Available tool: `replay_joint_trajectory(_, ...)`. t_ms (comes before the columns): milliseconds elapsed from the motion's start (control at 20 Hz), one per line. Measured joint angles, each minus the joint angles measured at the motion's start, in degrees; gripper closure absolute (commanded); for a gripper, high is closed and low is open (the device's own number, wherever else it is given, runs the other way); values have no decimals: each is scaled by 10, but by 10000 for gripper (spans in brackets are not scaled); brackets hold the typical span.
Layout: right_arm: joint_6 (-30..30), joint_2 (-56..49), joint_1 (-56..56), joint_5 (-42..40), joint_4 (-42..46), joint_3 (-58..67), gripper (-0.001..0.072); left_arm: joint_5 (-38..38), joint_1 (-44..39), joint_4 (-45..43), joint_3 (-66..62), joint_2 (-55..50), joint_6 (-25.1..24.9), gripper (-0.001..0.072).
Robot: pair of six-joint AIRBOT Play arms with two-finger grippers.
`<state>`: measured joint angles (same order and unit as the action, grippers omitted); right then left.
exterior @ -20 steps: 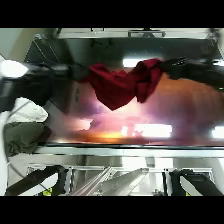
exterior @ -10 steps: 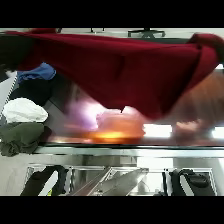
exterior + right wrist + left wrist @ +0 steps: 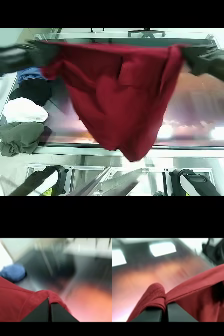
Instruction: Fold the shirts.
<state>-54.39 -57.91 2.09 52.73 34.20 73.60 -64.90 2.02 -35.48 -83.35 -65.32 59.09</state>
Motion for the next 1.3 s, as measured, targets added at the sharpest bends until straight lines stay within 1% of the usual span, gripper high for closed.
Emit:
replay_joint_trajectory(150, 0, -149, -10, 4, -1, 0, 689, 11, -23, 2, 20, -134, -31, 686)
replay_joint_trajectory(200, 0, -197, -11, -1, -2, 0, 676, 16, -28, 2, 18, -178, -39, 552)
replay_joint_trajectory(250, 0, -237, -11, -8, -2, 0, 524, 22, -32, 2, 8, -223, -47, 271)
replay_joint_trajectory(300, 0, -270, -11, -19, -2, 0, 301, 25, -33, 4, -8, -264, -51, -13)
replay_joint_trajectory(350, 0, -297, -8, -30, -4, 1, 223, 25, -31, 5, -24, -296, -52, -7)
replay_joint_trajectory(500, 0, -324, 17, -37, -7, 7, 220, 2, -3, -1, -92, -369, -52, -6)
replay_joint_trajectory(550, -2, -320, 34, -26, -7, 9, 279, -16, 10, -16, -112, -382, -43, -5)
replay_joint_trajectory(600, -8, -311, 52, -3, -6, 10, 378, -38, 24, -37, -129, -391, -35, -4)
replay_joint_trajectory(650, -17, -298, 75, 29, 2, 10, 379, -66, 38, -64, -142, -397, -24, 19)
replay_joint_trajectory(700, -26, -285, 94, 57, 12, 6, 378, -95, 49, -88, -147, -402, -18, 63)
replay_joint_trajectory(750, -35, -268, 115, 90, 28, -3, 379, -125, 59, -104, -145, -405, -11, 82)
replay_joint_trajectory(850, -57, -230, 152, 137, 63, -42, 378, -166, 72, -127, -121, -409, -6, 82)
replay_joint_trajectory(900, -64, -209, 168, 155, 78, -68, 378, -172, 75, -136, -103, -411, -2, 82)
replay_joint_trajectory(1000, -78, -162, 197, 172, 102, -137, 378, -166, 71, -145, -62, -412, -5, 82)
replay_joint_trajectory(1250, -95, -70, 225, 174, 124, -297, 378, -85, 25, -151, -4, -414, -26, 84)
replay_joint_trajectory(1300, -96, -58, 226, 169, 125, -324, 378, -71, 14, -152, 1, -414, -29, 136)
